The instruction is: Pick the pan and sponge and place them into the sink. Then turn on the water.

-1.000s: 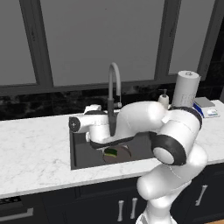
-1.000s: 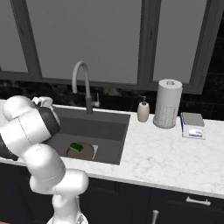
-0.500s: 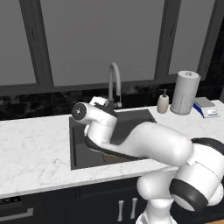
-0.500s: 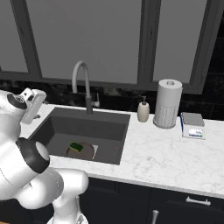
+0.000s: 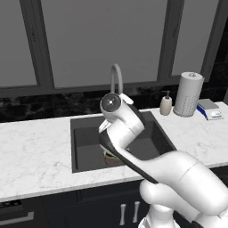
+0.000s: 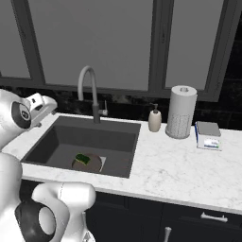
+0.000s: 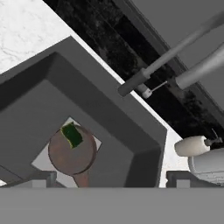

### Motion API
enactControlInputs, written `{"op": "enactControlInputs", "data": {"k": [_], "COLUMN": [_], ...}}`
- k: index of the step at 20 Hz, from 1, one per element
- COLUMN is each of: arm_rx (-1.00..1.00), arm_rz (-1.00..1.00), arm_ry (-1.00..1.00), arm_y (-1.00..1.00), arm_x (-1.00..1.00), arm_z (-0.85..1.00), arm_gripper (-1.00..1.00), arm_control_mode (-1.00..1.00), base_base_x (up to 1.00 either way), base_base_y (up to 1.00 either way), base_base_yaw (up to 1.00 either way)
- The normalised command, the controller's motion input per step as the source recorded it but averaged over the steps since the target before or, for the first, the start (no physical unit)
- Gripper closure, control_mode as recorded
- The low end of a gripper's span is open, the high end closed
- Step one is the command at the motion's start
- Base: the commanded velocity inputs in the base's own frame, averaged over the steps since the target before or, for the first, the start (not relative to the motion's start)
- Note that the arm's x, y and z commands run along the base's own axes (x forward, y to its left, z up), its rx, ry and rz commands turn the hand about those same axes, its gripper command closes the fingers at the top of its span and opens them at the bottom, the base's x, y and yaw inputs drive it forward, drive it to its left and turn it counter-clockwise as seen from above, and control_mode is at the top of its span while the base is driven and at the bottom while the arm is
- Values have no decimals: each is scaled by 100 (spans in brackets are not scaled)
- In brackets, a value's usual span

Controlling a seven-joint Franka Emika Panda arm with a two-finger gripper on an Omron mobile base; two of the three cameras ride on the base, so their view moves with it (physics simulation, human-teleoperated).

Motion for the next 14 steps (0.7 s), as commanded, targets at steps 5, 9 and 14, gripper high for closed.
{"op": "enactControlInputs", "data": {"k": [5,9,14], "arm_rx": [30,31,33], "arm_rz": [-8,-6,-4], "arm_ry": [-10,-17,-11], "arm_y": [-80,-86,-88], "arm_x": [-25,-24,-15], "arm_z": [7,3,2], "arm_gripper": [-100,-100,-100], "arm_control_mode": [-100,-100,-100], "base_base_x": [0,0,0], "base_base_y": [0,0,0], "base_base_yaw": [0,0,0]}}
